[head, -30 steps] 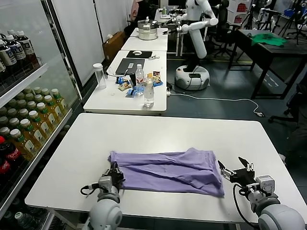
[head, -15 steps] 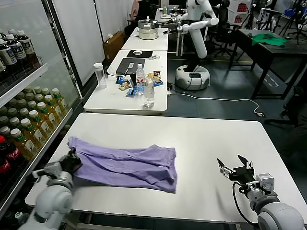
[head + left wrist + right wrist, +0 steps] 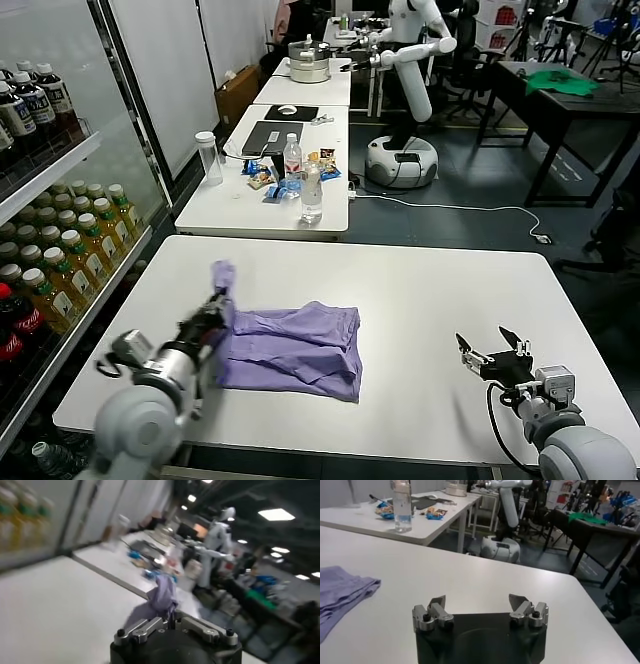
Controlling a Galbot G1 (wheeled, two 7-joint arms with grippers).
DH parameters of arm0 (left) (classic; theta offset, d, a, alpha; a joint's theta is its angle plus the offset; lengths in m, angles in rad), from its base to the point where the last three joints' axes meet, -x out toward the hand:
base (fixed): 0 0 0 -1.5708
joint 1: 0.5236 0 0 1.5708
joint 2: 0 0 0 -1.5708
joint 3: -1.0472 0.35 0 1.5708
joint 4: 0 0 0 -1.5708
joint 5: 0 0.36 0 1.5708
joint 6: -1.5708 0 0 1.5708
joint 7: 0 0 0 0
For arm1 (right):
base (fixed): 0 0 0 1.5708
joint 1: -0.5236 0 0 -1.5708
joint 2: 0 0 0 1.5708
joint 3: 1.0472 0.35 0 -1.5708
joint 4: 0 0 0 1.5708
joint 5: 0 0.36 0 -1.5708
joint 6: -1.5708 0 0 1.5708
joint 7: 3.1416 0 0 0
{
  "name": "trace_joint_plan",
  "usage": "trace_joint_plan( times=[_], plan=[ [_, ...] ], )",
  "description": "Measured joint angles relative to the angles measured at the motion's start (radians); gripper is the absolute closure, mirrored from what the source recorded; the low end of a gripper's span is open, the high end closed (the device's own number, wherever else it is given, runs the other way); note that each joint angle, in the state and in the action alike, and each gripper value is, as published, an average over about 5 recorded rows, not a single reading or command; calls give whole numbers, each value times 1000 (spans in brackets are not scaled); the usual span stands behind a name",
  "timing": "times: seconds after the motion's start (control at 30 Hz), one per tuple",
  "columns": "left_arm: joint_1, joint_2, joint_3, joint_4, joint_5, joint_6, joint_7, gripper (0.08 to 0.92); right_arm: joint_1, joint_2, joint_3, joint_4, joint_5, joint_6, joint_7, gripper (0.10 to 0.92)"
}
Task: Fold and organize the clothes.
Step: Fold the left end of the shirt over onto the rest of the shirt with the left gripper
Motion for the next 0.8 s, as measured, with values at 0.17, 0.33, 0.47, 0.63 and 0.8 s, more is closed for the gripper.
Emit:
trace_joint_plan(
  times=[0.17, 0.33, 0.47, 0.63, 0.8],
  plan=[
    [-33, -88, 101, 30, -11, -1, -10, 889, 7, -1, -3, -10, 0, 0, -1, 203],
    [-72, -153, 188, 84, 5, 5, -15, 889, 18, -4, -8, -21, 2, 0, -3, 203],
    [-97, -189, 250, 125, 36, 17, -13, 886, 26, -6, -8, -30, 5, 0, -3, 203],
    [-114, -218, 312, 151, 83, 25, 4, 790, 34, -8, -8, -39, 6, 0, -4, 203],
    [-116, -223, 347, 155, 133, 30, 31, 660, 40, -6, -12, -45, 6, 0, -4, 203]
  ],
)
